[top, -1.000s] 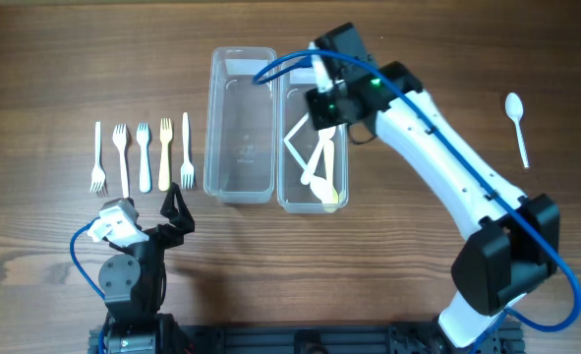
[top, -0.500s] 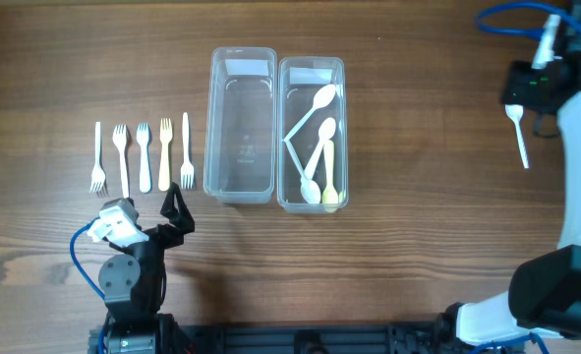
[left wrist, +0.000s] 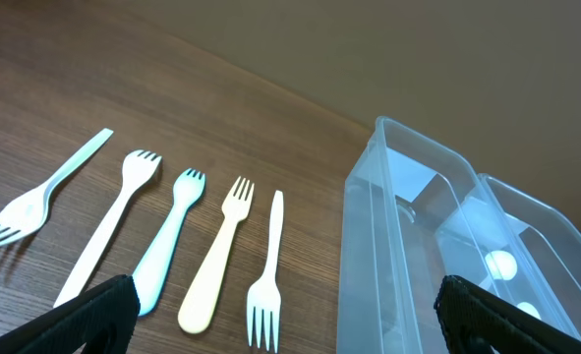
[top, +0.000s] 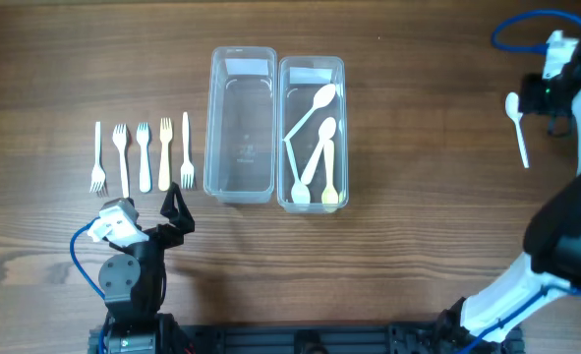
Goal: Pack container
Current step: 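Grasp the last white spoon with the right gripper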
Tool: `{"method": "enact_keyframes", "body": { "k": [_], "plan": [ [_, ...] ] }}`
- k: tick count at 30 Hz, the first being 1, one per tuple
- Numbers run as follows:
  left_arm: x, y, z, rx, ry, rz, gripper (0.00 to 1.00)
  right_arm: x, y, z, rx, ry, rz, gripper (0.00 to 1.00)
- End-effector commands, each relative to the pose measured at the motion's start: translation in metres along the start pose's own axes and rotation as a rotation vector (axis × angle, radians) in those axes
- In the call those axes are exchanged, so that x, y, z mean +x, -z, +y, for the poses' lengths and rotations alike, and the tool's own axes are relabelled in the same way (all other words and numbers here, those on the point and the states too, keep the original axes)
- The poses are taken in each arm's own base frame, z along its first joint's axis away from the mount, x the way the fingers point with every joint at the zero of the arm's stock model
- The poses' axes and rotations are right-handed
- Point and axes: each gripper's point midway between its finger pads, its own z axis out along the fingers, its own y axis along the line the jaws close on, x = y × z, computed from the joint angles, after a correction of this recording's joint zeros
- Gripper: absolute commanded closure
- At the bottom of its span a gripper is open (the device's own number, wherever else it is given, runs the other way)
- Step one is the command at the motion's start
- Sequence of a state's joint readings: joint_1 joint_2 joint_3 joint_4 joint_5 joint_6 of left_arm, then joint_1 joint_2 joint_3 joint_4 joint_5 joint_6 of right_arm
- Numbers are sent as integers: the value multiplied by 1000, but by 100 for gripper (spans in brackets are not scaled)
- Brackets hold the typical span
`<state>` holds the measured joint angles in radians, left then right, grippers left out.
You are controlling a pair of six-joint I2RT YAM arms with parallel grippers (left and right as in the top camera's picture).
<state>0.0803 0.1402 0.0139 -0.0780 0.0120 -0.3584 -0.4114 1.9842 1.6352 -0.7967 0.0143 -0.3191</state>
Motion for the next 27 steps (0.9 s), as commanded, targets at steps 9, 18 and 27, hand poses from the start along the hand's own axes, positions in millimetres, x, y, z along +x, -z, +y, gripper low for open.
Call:
{"method": "enact_keyframes", "body": {
  "k": [9,18,27],
  "plan": [
    [2,0,2,-7,16,2,0,38,-85,-10,-26,26,132,48],
    [2,0,2,-7,16,2,0,58,-115,-7,-86,-8,174,57],
    [2,0,2,-7,16,2,0,48,-112,3,-138,-125,142,96]
  ]
}}
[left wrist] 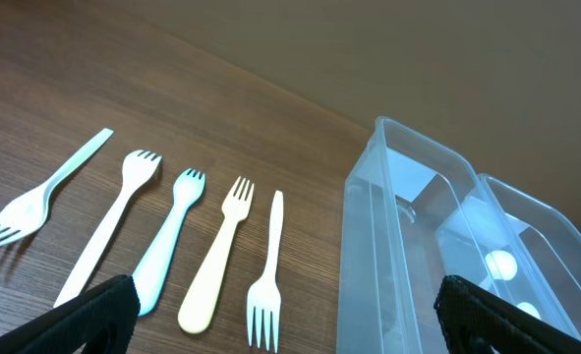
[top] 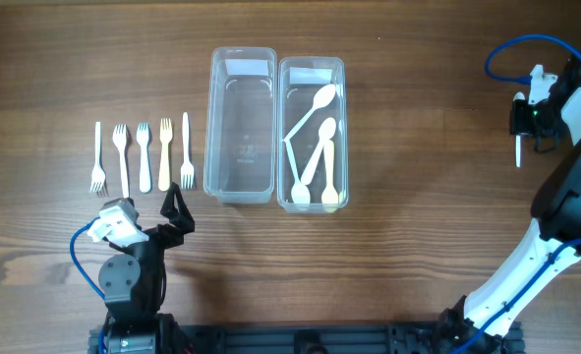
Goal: Pack container
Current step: 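Grasp the last white spoon with the right gripper, then place the last white spoon into the right container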
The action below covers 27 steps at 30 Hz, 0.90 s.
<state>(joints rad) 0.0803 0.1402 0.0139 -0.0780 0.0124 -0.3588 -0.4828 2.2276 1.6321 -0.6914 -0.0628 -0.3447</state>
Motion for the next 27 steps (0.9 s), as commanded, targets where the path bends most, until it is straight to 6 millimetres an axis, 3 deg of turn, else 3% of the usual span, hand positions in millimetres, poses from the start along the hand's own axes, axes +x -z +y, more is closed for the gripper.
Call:
{"method": "enact_keyframes", "body": {
  "k": [1,3,10,14,16,19,21,27],
  "plan": [
    [2,0,2,-8,16,2,0,2,-10,10,-51,-108,12,96],
    [2,0,2,-8,15,2,0,-10,3,17,-88,-136,-29,96],
    [2,0,2,-7,15,2,0,-64,99,62,-250,-161,-258,96],
    [2,0,2,-7,15,2,0,-73,168,123,-355,-123,-322,96],
    [2,0,2,-7,15,2,0,-69,191,159,-393,-93,-319,96],
    [2,0,2,-7,15,2,0,-56,205,215,-448,-12,-278,96],
    [2,0,2,-7,15,2,0,-38,204,264,-489,79,-219,96],
    [2,0,2,-7,16,2,0,-1,196,348,-484,216,-148,96]
  ]
}}
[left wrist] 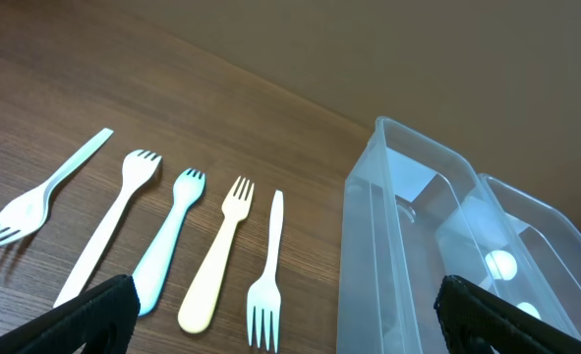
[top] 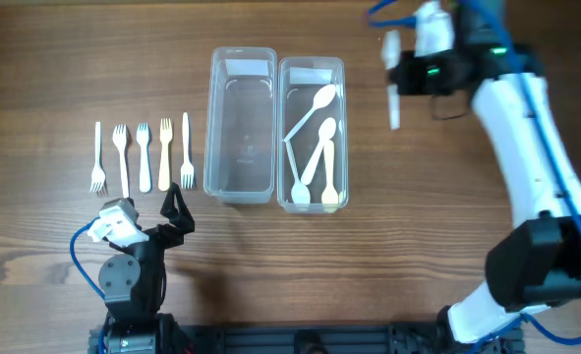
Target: Pack container
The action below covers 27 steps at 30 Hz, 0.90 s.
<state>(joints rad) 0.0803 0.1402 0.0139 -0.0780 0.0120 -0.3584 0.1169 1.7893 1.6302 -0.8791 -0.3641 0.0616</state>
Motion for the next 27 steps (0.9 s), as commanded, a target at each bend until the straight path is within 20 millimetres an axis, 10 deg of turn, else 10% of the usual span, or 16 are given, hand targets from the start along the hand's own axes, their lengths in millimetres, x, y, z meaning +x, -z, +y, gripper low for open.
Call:
{"method": "enact_keyframes", "body": {
  "k": [1,13,19,24,26,27],
  "plan": [
    [2,0,2,-7,16,2,0,17,-27,39,3,22,56,96],
    [2,0,2,-7,16,2,0,62,-83,101,14,91,138,96],
    [2,0,2,-7,16,2,0,50,-86,95,26,100,96,67],
    [2,0,2,-7,16,2,0,12,-39,50,103,32,-22,57],
    [2,0,2,-7,16,2,0,2,7,-10,183,-41,-66,53],
    [2,0,2,-7,16,2,0,1,32,-40,229,-49,-80,34]
  ]
}}
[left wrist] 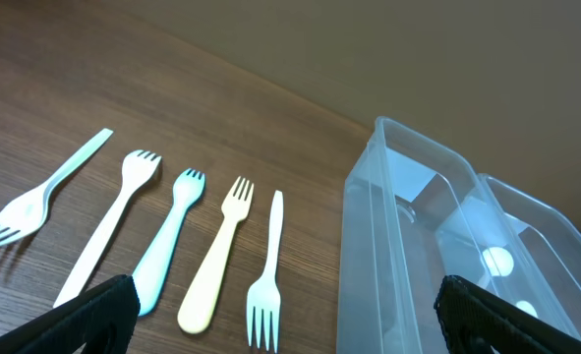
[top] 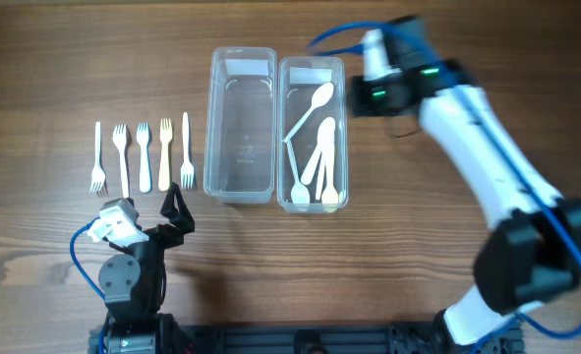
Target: Pack container
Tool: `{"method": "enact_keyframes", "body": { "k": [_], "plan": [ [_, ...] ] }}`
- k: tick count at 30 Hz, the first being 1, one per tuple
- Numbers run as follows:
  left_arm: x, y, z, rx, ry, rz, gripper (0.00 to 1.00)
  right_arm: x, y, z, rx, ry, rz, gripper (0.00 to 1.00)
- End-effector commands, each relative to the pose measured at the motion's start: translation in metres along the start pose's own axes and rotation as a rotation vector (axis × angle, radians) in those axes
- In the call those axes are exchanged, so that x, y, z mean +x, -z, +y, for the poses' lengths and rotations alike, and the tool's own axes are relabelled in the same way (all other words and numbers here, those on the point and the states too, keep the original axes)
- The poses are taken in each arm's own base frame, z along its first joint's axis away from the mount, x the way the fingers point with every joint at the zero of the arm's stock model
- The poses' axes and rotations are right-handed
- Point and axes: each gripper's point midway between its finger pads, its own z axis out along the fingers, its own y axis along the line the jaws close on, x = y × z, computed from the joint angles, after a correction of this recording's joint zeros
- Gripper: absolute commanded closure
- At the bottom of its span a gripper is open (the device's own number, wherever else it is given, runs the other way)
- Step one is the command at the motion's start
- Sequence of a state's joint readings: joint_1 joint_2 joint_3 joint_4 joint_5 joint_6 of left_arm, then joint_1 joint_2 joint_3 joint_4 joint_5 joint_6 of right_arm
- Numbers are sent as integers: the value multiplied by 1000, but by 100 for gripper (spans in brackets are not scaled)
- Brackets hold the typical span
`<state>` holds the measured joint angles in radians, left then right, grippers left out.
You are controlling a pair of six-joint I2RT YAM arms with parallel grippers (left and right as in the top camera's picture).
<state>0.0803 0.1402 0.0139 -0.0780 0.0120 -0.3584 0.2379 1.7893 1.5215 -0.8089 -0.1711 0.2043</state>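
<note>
Two clear plastic containers stand side by side. The left container (top: 214, 118) (left wrist: 364, 236) holds nothing; the right container (top: 341, 128) (left wrist: 551, 231) holds several white and cream spoons (top: 321, 133). A row of several plastic forks (top: 143, 155) (left wrist: 211, 256) lies left of them. My left gripper (top: 172, 209) (left wrist: 290, 315) is open near the table's front, facing the forks and the empty container. My right gripper (top: 362, 96) hovers at the right container's far right rim, blurred. A spoon in it cannot be made out.
The right arm (top: 477, 147) stretches across the table's right half from the front right corner. The left arm's base (top: 128, 280) sits at the front left. Bare wooden tabletop (top: 418, 256) surrounds the containers.
My right gripper has moved left, from a spot right of the right container to that container's far right rim. The left gripper, forks and containers are unchanged.
My right gripper was at the table's far right edge holding a white spoon. It stayed there one moment later, the spoon hanging down. Then it carried the spoon to just right of the containers, and now sits at the right container's rim. The left arm stayed still.
</note>
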Motion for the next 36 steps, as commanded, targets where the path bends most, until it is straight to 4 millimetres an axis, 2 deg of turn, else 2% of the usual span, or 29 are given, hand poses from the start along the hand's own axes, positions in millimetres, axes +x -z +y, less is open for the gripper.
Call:
{"method": "enact_keyframes", "body": {
  "k": [1,2,3,5,8,10,14,16,19,20,22,23,28,36],
  "plan": [
    [2,0,2,-7,16,2,0,-25,80,-87,127,-27,-141,19],
    [2,0,2,-7,16,2,0,-22,96,-112,163,-59,-151,6],
    [2,0,2,-7,16,2,0,-21,102,-124,178,-86,-158,1],
    [2,0,2,-7,16,2,0,-20,111,-143,204,-122,-173,0],
    [2,0,2,-7,16,2,0,-18,115,-156,219,-149,-178,0],
    [2,0,2,-7,16,2,0,-17,115,-156,221,-143,-173,0],
    [2,0,2,-7,16,2,0,9,120,-149,217,-135,-80,0],
    [2,0,2,-7,16,2,0,18,135,-147,241,-137,-77,0],
    [2,0,2,-7,16,2,0,41,184,-126,253,-121,-129,0],
    [2,0,2,-7,16,2,0,45,192,-122,256,-113,-149,0],
    [2,0,2,-7,16,2,0,73,217,-110,276,-100,-222,0],
    [2,0,2,-7,16,2,0,86,221,-106,278,-97,-247,0],
    [2,0,2,-7,16,2,0,108,217,-109,311,-89,-280,0],
    [2,0,2,-7,16,2,0,107,189,-120,301,-112,-171,0]
  ]
}}
